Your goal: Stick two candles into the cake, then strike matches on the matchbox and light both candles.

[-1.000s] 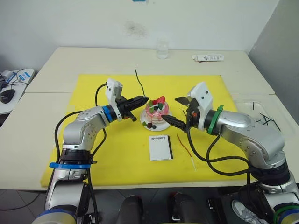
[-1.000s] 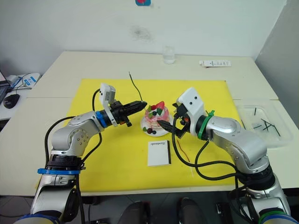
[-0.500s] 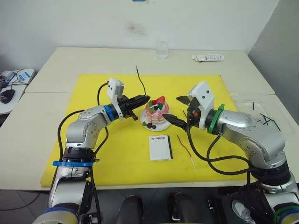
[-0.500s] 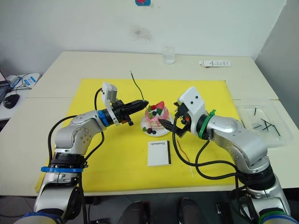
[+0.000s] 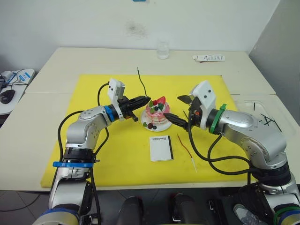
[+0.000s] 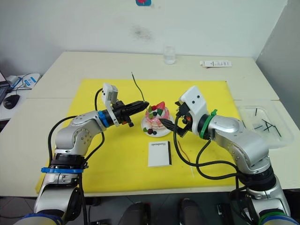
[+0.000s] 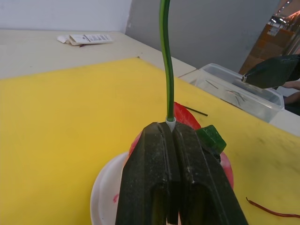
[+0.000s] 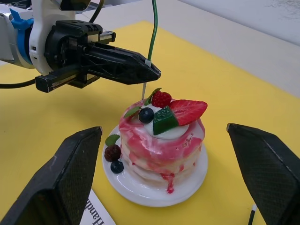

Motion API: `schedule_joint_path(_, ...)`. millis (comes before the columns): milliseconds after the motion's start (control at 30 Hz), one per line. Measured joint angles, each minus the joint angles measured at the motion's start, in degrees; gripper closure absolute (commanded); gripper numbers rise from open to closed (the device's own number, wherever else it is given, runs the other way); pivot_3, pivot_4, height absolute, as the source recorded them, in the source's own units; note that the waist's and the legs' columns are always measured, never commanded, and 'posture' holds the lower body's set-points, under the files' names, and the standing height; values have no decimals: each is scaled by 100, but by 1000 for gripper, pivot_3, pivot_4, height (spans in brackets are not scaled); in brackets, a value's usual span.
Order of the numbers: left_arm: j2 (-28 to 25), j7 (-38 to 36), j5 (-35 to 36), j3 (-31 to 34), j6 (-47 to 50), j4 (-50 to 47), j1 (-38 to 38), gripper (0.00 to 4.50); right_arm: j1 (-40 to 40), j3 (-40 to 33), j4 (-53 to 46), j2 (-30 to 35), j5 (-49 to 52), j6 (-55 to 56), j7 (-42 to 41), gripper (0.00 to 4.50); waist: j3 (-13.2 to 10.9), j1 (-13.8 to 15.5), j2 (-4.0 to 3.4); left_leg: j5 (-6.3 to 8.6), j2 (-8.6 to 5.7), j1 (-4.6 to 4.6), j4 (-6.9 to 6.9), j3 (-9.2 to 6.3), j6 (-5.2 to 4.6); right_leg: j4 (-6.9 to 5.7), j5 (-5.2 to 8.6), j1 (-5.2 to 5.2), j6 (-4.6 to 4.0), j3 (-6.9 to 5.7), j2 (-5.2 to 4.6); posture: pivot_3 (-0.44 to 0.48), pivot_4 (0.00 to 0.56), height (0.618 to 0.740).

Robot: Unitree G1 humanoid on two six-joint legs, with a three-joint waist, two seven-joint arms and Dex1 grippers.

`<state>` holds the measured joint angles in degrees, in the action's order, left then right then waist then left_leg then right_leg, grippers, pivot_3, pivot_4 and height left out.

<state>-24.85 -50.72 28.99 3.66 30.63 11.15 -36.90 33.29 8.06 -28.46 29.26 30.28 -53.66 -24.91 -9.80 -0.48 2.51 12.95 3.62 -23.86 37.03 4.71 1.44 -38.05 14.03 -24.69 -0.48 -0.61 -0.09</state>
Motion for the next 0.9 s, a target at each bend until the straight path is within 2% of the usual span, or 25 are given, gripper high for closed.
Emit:
schedule_joint_path(600, -14, -11, -44, -68, 6, -142, 169, 4500, 0, 0, 7, -52, -34, 0, 0, 29, 0, 2, 0, 0, 0, 0, 2, 0, 0, -2, 0, 0, -1, 0, 0, 0, 150, 740)
schedule_joint_path(900, 65, 7, -339, -207, -468, -145, 355, 4500, 0, -1, 8, -51, -35, 0, -1, 29, 0, 3, 0, 0, 0, 1, 3, 1, 0, -4, -1, 0, -1, 1, 0, 0, 150, 740)
